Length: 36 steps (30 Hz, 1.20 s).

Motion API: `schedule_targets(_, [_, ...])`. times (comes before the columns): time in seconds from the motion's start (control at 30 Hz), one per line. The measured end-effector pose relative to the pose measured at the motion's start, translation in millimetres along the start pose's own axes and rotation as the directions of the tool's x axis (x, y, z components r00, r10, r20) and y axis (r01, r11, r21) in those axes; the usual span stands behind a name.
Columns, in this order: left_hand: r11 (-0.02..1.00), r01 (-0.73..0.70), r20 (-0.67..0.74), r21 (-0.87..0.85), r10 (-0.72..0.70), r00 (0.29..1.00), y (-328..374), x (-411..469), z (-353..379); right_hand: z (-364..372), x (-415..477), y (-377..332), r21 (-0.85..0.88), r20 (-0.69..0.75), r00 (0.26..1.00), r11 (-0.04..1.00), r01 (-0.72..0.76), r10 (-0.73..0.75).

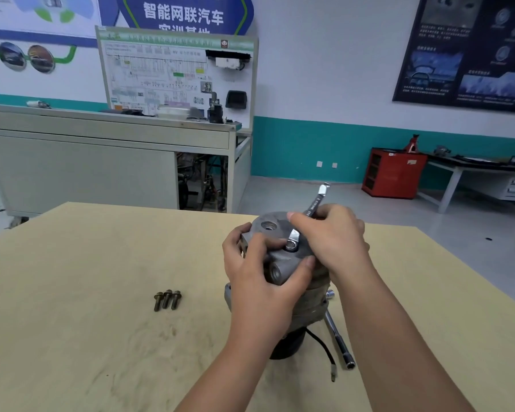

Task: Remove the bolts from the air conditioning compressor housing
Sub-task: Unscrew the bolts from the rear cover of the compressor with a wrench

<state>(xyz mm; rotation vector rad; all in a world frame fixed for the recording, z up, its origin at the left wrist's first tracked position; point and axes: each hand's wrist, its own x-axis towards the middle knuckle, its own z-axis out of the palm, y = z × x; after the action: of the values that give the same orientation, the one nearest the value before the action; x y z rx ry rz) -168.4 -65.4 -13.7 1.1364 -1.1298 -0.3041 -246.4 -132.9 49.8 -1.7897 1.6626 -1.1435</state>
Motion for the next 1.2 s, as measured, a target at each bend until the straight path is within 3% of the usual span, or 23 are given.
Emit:
schedule_targets(0.13, [1.0,0.003,-0.03,-0.004,-0.004,1.0,-1,-2,1,2,-4,-7,-0.001,0.014,0.999,0.999,0.034,-0.034])
schedule_targets(0.37, [0.999,0.018,-0.026,0.034,-0.017,1.0,-1,-2,1,1,-7,-21,-0.209,0.068,0.978,0.956,0.207,-0.197])
schedule_targets(0.57, [1.0,0.022,-0.073,0.016,-0.02,0.997,-2,1,6,8,-29,-26,-0.299,0.131,0.876,0.824,0.481,-0.464])
schedule_targets(0.77, [0.998,-0.025,-0.072,0.058,0.029,0.997,-4,0,4,15,-53,-10,-0.157,-0.083,0.797,0.797,0.583,-0.598])
schedule_targets(0.97, [0.999,-0.015,-0.043,0.036,0.017,0.999,-7,1,3,21,-67,10,0.04,-0.335,0.761,0.799,0.6,-0.555])
schedule_targets(1.2, [0.999,-0.015,-0.04,0.044,0.017,0.999,-10,-3,6,26,-74,32,0.173,-0.477,0.709,0.735,0.656,-0.52])
